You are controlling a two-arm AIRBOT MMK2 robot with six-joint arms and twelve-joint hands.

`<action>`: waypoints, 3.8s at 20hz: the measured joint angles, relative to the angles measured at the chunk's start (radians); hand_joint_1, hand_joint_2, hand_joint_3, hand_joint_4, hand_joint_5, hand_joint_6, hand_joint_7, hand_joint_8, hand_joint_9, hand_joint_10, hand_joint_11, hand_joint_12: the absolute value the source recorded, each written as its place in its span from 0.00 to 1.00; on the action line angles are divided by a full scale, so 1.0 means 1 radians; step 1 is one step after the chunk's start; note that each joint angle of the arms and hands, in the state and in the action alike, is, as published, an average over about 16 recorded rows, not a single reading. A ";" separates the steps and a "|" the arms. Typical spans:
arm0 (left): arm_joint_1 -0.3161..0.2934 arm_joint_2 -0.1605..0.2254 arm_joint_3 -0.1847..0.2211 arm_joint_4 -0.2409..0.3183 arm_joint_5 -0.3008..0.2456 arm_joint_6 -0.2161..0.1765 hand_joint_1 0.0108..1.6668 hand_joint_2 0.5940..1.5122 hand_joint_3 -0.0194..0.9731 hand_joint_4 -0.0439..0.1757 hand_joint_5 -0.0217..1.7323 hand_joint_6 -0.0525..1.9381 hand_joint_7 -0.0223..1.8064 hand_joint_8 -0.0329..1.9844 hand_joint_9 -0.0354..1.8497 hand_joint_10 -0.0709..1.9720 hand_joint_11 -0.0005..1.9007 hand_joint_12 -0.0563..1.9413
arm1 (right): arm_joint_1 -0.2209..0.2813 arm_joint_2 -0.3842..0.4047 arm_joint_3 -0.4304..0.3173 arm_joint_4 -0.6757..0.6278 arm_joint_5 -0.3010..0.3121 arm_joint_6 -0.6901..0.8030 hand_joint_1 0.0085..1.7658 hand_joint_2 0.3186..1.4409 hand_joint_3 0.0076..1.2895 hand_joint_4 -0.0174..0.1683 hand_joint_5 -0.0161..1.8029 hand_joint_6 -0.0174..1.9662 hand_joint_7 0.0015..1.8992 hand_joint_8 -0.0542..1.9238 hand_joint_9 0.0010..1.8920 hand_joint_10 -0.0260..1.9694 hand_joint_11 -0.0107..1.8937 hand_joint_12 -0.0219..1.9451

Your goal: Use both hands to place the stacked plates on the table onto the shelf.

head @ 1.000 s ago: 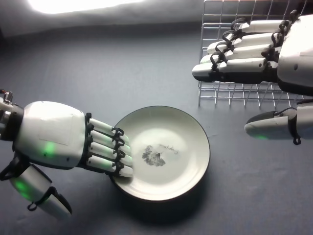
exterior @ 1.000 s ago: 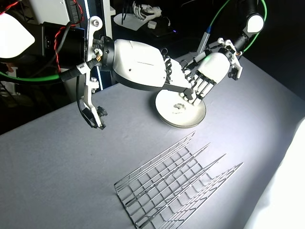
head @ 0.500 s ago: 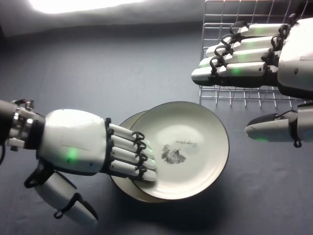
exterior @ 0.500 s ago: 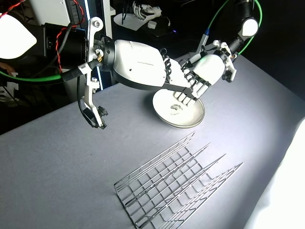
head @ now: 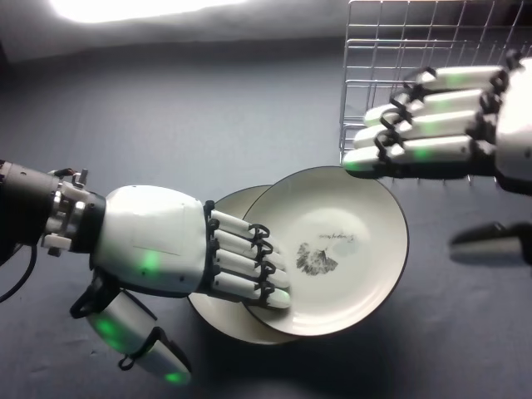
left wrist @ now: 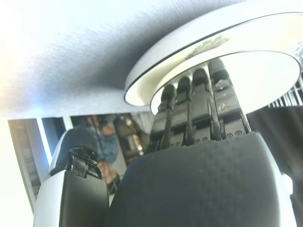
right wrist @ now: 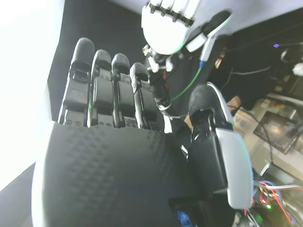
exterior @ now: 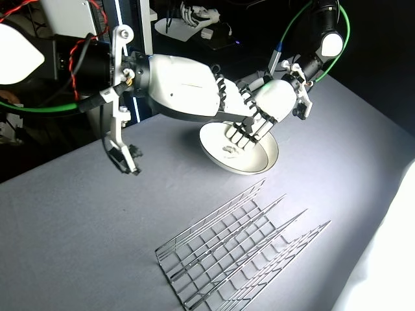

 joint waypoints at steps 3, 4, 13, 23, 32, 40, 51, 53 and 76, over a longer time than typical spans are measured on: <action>-0.005 -0.007 -0.001 -0.002 0.003 0.000 0.00 0.65 0.02 0.17 0.09 0.01 0.07 0.01 0.09 0.03 0.05 0.13 | -0.031 0.011 0.000 -0.004 0.028 0.000 0.30 0.80 0.01 0.11 0.08 0.02 0.06 0.04 0.06 0.02 0.02 0.35; -0.007 -0.009 -0.001 -0.003 0.004 0.000 0.00 0.65 0.02 0.17 0.09 0.01 0.07 0.01 0.09 0.03 0.05 0.13 | -0.042 0.015 0.000 -0.005 0.036 0.000 0.34 0.78 0.01 0.11 0.07 0.02 0.06 0.04 0.06 0.02 0.02 0.33; -0.015 -0.022 -0.002 -0.010 0.012 -0.001 0.00 0.65 0.02 0.17 0.09 0.01 0.07 0.01 0.09 0.03 0.05 0.12 | -0.100 0.025 0.001 -0.006 0.057 0.010 0.63 0.60 0.01 0.10 0.05 0.02 0.04 0.04 0.04 0.02 0.02 0.33; -0.020 -0.033 -0.002 -0.016 0.019 -0.004 0.00 0.65 0.02 0.17 0.09 0.01 0.08 0.01 0.10 0.03 0.05 0.12 | -0.129 -0.027 0.032 -0.001 -0.007 0.035 0.73 0.57 0.01 0.09 0.05 0.02 0.03 0.04 0.03 0.03 0.02 0.28; -0.022 -0.035 -0.001 -0.017 0.020 -0.004 0.00 0.65 0.02 0.17 0.10 0.01 0.08 0.01 0.10 0.03 0.06 0.12 | -0.154 -0.128 0.102 0.002 -0.045 0.047 0.74 0.57 0.01 0.09 0.02 0.02 0.01 0.04 0.01 0.02 0.01 0.14; -0.022 -0.036 -0.001 -0.020 0.020 -0.005 0.00 0.65 0.02 0.17 0.09 0.02 0.08 0.01 0.10 0.03 0.05 0.11 | -0.155 -0.238 0.171 0.005 -0.068 0.050 0.79 0.56 0.01 0.08 0.03 0.02 0.01 0.04 0.02 0.02 0.01 0.25; -0.023 -0.037 0.001 -0.024 0.019 -0.005 0.00 0.65 0.02 0.17 0.09 0.01 0.08 0.01 0.10 0.03 0.06 0.11 | -0.130 -0.363 0.245 0.008 -0.111 0.049 0.81 0.57 0.01 0.09 0.05 0.02 0.02 0.04 0.02 0.02 0.01 0.32; -0.023 -0.037 0.001 -0.025 0.019 -0.005 0.00 0.65 0.02 0.17 0.09 0.02 0.08 0.01 0.10 0.03 0.06 0.11 | -0.126 -0.378 0.255 0.008 -0.116 0.049 0.81 0.57 0.01 0.09 0.06 0.02 0.03 0.04 0.02 0.02 0.01 0.32; -0.028 -0.035 0.007 -0.031 0.013 -0.011 0.00 0.65 0.02 0.17 0.10 0.01 0.09 0.01 0.11 0.03 0.07 0.11 | -0.103 -0.446 0.297 0.008 -0.114 0.039 0.79 0.61 0.01 0.09 0.25 0.10 0.23 0.07 0.20 0.12 0.06 0.64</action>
